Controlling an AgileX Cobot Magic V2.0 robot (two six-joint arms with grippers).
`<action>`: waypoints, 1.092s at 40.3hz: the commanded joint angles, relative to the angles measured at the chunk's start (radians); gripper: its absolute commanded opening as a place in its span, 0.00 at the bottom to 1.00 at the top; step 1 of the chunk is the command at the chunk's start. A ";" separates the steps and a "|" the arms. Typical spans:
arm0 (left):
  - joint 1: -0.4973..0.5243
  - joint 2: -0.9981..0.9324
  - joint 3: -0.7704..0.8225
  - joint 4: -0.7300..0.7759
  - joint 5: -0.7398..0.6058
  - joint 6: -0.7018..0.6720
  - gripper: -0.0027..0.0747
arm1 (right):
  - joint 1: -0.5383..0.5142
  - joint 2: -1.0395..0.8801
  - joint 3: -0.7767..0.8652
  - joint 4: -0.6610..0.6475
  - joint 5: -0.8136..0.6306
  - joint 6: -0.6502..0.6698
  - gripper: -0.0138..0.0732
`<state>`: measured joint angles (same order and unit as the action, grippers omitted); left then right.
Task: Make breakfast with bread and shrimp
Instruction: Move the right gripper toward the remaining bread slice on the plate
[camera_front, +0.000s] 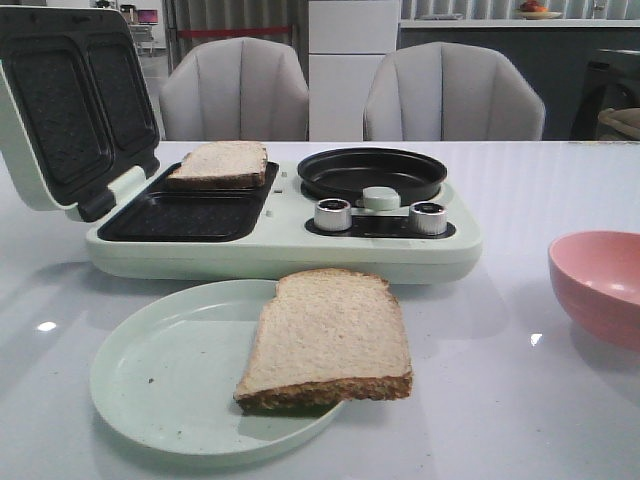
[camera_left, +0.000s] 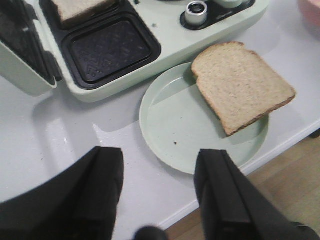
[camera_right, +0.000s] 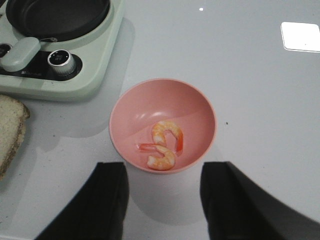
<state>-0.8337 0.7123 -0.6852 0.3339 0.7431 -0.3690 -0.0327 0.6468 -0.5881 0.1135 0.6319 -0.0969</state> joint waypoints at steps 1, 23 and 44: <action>-0.035 -0.038 -0.031 -0.008 -0.053 0.001 0.53 | 0.001 0.006 -0.034 0.005 -0.063 -0.008 0.68; -0.148 -0.047 -0.031 -0.008 -0.046 0.044 0.53 | 0.001 0.012 -0.033 0.093 -0.060 -0.008 0.68; -0.148 -0.047 -0.031 -0.006 -0.046 0.044 0.53 | 0.185 0.357 0.026 0.709 0.059 -0.272 0.68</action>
<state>-0.9748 0.6692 -0.6852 0.3155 0.7565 -0.3265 0.1115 0.9485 -0.5385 0.6946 0.7405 -0.3002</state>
